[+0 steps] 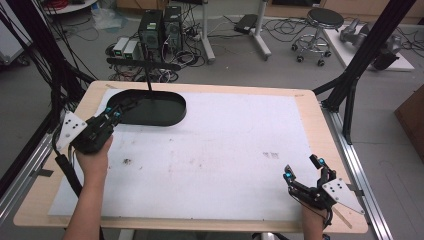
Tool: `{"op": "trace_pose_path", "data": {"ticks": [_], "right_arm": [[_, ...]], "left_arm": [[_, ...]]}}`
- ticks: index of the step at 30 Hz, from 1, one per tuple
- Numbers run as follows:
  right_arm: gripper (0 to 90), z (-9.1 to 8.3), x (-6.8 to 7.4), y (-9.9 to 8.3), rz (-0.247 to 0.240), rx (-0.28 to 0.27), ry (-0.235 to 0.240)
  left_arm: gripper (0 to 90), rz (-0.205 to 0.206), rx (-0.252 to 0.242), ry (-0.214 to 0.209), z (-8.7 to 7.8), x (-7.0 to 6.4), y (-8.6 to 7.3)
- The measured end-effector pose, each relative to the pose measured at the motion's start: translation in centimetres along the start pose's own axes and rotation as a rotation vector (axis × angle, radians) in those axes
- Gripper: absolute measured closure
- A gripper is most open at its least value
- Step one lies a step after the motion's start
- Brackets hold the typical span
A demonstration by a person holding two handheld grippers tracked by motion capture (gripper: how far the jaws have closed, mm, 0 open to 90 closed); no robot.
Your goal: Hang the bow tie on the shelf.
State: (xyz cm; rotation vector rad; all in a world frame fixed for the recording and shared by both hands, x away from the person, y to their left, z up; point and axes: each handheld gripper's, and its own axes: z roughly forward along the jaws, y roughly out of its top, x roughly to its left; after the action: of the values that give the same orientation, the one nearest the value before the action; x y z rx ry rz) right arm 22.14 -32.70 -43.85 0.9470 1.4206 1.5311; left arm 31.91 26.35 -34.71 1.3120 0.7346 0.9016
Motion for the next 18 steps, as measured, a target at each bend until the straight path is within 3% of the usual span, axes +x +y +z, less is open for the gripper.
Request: {"op": "trace_pose_path", "data": {"ticks": [5,18], "right_arm": [[10.5,0.0,0.1,0.1,-0.008,-0.008,-0.003],[10.5,0.4,0.3,0.2,-0.032,-0.008,0.001]], "left_arm": [[88.5,-0.003,-0.015,0.003,1.3,0.6,0.2],[88.5,-0.082,-0.028,0.019,5.6,3.9,-0.2]]}}
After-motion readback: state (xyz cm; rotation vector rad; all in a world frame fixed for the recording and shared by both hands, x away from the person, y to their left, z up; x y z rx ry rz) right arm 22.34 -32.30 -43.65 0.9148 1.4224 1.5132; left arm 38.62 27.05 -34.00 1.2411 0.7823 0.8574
